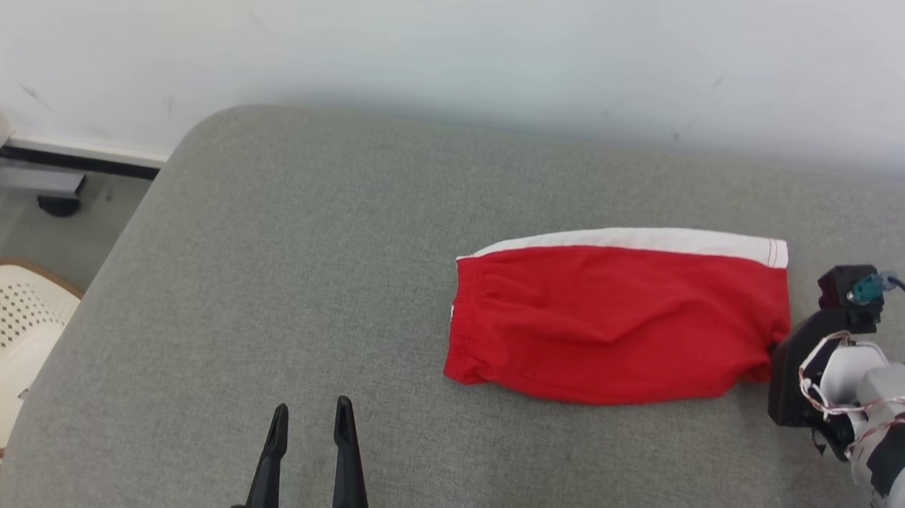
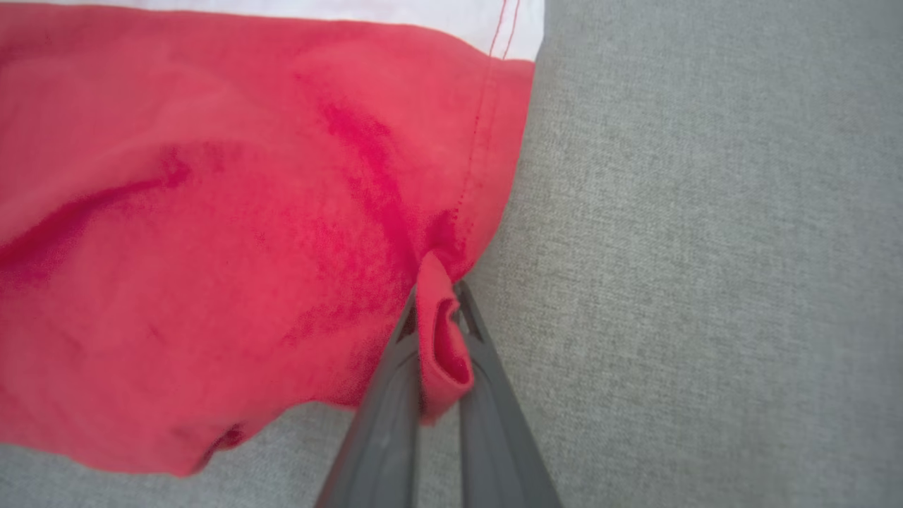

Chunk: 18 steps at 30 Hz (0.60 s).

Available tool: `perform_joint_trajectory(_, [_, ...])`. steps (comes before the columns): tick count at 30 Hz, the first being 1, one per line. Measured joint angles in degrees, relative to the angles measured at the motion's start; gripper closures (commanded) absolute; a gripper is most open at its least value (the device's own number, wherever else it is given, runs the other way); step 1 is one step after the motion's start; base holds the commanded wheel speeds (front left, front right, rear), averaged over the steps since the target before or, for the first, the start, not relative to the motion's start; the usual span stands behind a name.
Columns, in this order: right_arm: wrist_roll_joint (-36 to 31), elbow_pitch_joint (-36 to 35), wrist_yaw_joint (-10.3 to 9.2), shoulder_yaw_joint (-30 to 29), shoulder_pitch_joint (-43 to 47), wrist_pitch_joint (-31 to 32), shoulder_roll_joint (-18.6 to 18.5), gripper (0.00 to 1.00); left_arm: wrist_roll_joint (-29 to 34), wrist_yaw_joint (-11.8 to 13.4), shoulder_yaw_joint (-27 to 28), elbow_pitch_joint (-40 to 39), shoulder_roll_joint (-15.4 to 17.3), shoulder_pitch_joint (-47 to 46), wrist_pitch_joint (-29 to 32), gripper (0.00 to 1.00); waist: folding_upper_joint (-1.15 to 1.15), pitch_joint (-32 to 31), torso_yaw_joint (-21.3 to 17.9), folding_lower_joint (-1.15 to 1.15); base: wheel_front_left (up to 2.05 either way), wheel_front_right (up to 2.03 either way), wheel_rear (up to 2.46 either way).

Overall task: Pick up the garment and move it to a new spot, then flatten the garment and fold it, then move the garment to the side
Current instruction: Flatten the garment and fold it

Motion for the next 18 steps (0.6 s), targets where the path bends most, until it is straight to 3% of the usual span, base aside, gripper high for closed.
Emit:
perform_joint_trajectory(9, [0.07, -1.23, 0.00, 0.20, 5.58, -2.37, 1.16, 1.00, -0.09, -0.07, 0.64, 0.64, 0.01, 2.49, 0.00, 0.00, 0.00, -4.76, -1.31, 0.00, 0.00, 0.00, 0.00])
perform_joint_trajectory(18, [0.26, -4.32, 0.00, -1.33, 9.85, -4.76, -0.67, 1.00, -0.10, -0.43, 0.97, 0.66, -0.01, 3.35, 0.00, 0.00, 0.00, -7.40, -3.07, -0.01, 0.00, 0.00, 0.00])
